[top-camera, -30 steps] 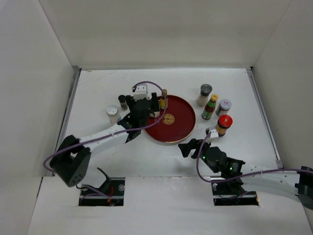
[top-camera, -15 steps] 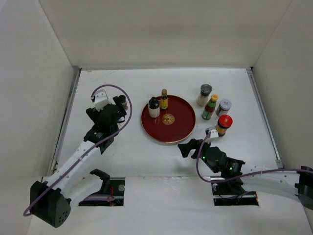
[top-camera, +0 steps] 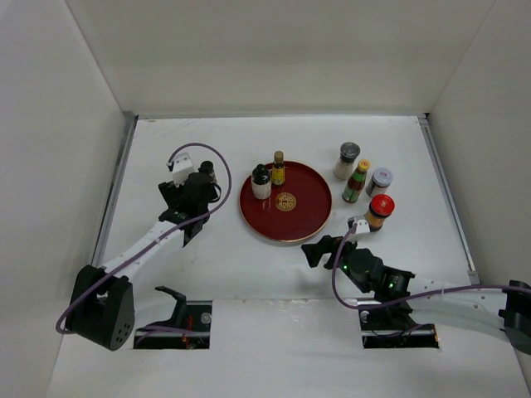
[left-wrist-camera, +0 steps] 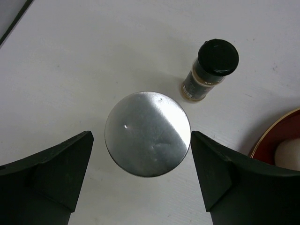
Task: Organize the condiment bottles
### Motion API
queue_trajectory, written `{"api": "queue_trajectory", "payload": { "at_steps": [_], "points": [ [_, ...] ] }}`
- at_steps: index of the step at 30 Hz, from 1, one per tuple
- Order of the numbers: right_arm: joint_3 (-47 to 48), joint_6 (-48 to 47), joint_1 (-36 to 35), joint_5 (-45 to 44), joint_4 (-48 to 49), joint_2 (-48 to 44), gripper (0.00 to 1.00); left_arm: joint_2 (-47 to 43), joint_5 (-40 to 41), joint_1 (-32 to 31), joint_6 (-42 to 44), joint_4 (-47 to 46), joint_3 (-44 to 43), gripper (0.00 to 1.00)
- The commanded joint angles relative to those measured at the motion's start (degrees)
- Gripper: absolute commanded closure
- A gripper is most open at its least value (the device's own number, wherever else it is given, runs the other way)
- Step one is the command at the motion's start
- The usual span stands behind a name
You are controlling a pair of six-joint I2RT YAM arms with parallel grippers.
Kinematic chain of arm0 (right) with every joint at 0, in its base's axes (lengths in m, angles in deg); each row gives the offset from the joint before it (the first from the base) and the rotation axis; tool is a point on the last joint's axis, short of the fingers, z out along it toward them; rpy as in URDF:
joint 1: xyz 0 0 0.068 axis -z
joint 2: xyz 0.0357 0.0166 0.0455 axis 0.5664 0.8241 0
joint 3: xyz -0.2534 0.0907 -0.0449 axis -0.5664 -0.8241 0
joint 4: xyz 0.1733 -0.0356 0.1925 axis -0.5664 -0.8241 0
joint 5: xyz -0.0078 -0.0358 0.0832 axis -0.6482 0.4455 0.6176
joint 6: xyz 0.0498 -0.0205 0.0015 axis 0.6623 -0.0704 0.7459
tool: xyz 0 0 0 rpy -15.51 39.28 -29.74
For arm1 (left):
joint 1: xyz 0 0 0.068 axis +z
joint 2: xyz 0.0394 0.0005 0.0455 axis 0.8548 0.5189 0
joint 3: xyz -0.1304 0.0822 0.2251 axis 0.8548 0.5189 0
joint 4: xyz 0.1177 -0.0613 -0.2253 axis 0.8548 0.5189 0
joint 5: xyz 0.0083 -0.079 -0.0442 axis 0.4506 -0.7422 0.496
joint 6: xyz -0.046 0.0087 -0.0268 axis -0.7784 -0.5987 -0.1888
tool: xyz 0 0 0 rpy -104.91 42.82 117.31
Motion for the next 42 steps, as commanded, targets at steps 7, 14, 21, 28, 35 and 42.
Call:
{"api": "queue_trajectory", "payload": {
  "at_steps": [7,14,21,28,35,42],
  "points": [
    [0.8,-0.3,-0.8,-0.2,2.3,-0.4,0.01,1.7,-0.2,2.4,0.5,-9.3,1.1,0.53],
    [0.8,-0.3,-0.8,-0.4,2.3,-0.4,0.01,-11.6,3.8,-6.4,4.1,-6.3,-0.7,0.64],
    [0.7,-0.2,-0.8,-0.8,2.3,-0.7,0.01,-9.0,4.4,-22.4,2.4,-5.3,-5.3,0.64],
    [0.5,-0.1,-0.8,-0.7,2.3,-1.0,0.01,2.1,3.3,-27.6,3.4,-14.4,-9.3,0.64],
    [0.2,0.0,-0.8,-0.8,2.2,-1.8,0.01,11.2,2.0,-26.1,4.2,-17.4,-9.4,0.64],
    [0.4,-0.1,-0.8,-1.0,2.2,-1.4,0.00,14.9,1.3,-27.1,3.4,-19.9,-6.3,0.33]
  ]
}}
